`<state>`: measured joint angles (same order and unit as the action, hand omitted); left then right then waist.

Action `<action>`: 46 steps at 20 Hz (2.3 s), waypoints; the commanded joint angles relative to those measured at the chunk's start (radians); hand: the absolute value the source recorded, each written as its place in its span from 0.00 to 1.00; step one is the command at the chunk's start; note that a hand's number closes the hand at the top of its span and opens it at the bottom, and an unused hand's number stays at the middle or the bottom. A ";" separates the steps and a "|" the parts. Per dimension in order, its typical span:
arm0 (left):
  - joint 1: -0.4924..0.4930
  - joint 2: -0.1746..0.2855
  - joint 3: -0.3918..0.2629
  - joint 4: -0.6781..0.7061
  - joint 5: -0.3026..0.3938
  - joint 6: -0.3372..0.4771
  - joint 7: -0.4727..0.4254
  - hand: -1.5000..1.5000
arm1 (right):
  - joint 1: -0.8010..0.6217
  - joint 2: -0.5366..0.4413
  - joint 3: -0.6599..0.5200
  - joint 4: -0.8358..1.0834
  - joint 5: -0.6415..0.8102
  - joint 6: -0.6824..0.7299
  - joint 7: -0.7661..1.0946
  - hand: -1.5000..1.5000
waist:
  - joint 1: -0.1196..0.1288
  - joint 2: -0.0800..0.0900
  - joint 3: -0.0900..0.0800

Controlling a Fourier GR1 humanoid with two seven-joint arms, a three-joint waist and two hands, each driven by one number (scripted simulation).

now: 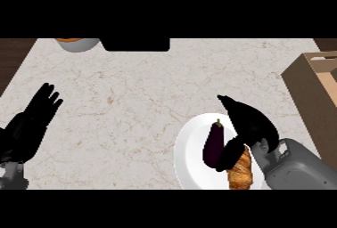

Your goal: Pick the eggplant from the plate and place it in the cardboard box

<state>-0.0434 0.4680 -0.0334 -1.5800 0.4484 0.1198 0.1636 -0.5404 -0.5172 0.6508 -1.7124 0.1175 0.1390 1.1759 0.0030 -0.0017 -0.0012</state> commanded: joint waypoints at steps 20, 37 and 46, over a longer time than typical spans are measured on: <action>-0.015 -0.053 0.046 -0.005 -0.041 -0.036 0.036 0.50 | -0.044 0.139 -0.015 0.146 0.129 0.131 0.115 0.00 | -0.005 0.001 0.000; 0.061 -0.097 0.059 -0.053 -0.085 -0.051 0.017 0.50 | 0.003 0.223 -0.021 0.268 0.195 0.152 0.094 0.00 | 0.000 0.000 0.001; -0.027 -0.107 0.065 -0.060 -0.097 -0.038 0.105 0.50 | 0.059 0.254 -0.012 0.318 0.264 0.155 0.035 0.00 | -0.005 0.000 0.001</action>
<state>-0.0424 0.3760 0.0375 -1.6288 0.3605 0.0683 0.2339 -0.5172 -0.2789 0.6258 -1.3833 0.3488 0.2528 1.0930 0.0018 -0.0011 -0.0004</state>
